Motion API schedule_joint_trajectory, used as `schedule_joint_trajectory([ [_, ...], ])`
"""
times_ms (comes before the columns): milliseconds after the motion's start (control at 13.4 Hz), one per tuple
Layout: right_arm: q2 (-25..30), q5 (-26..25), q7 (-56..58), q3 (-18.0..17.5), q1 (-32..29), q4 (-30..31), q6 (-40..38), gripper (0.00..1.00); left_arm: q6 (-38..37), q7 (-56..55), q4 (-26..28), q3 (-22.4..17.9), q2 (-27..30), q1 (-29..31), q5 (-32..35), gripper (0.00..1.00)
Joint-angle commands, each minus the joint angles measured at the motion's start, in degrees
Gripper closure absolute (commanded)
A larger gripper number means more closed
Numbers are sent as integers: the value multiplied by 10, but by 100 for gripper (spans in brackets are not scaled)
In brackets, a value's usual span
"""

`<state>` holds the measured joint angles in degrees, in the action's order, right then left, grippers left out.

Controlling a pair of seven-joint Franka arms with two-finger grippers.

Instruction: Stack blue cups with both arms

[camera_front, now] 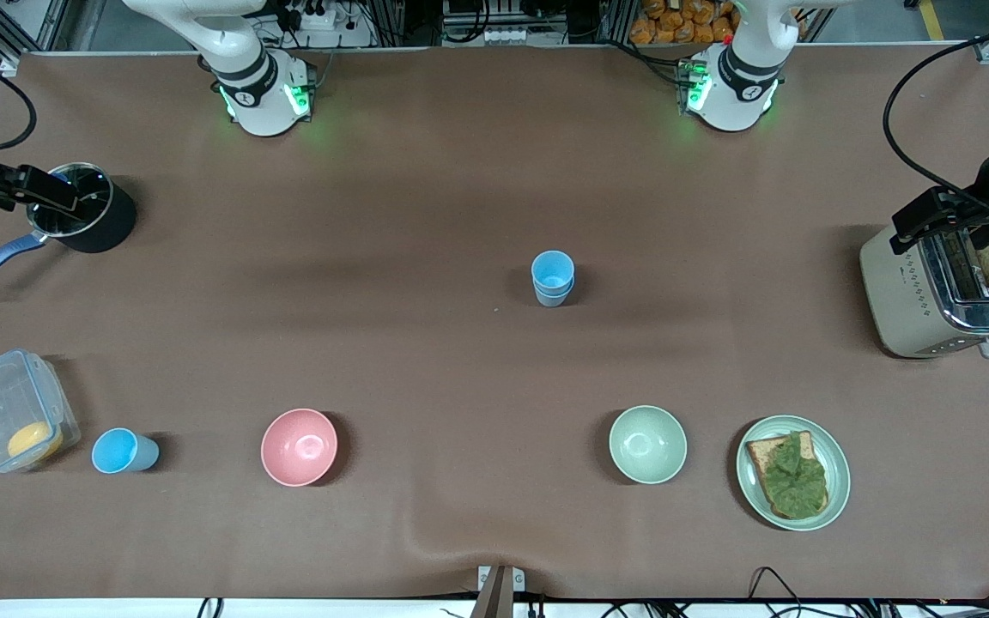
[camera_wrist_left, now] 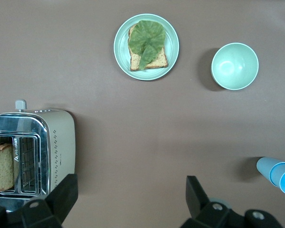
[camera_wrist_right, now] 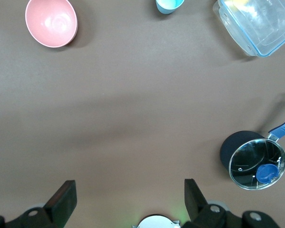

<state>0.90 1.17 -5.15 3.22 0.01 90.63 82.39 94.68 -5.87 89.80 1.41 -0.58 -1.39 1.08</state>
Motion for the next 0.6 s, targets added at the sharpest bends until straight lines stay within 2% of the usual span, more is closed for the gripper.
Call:
schedule_joint_trajectory([
  [0, -5, -6, -1, -9, -11, -9, -7, 0, -13, 6, -18, -1, -8, 1, -4, 0],
  [522, -5, -6, -2, -9, -11, -9, -8, 0, -12, 6, -17, 0, -7, 15, -10, 0],
])
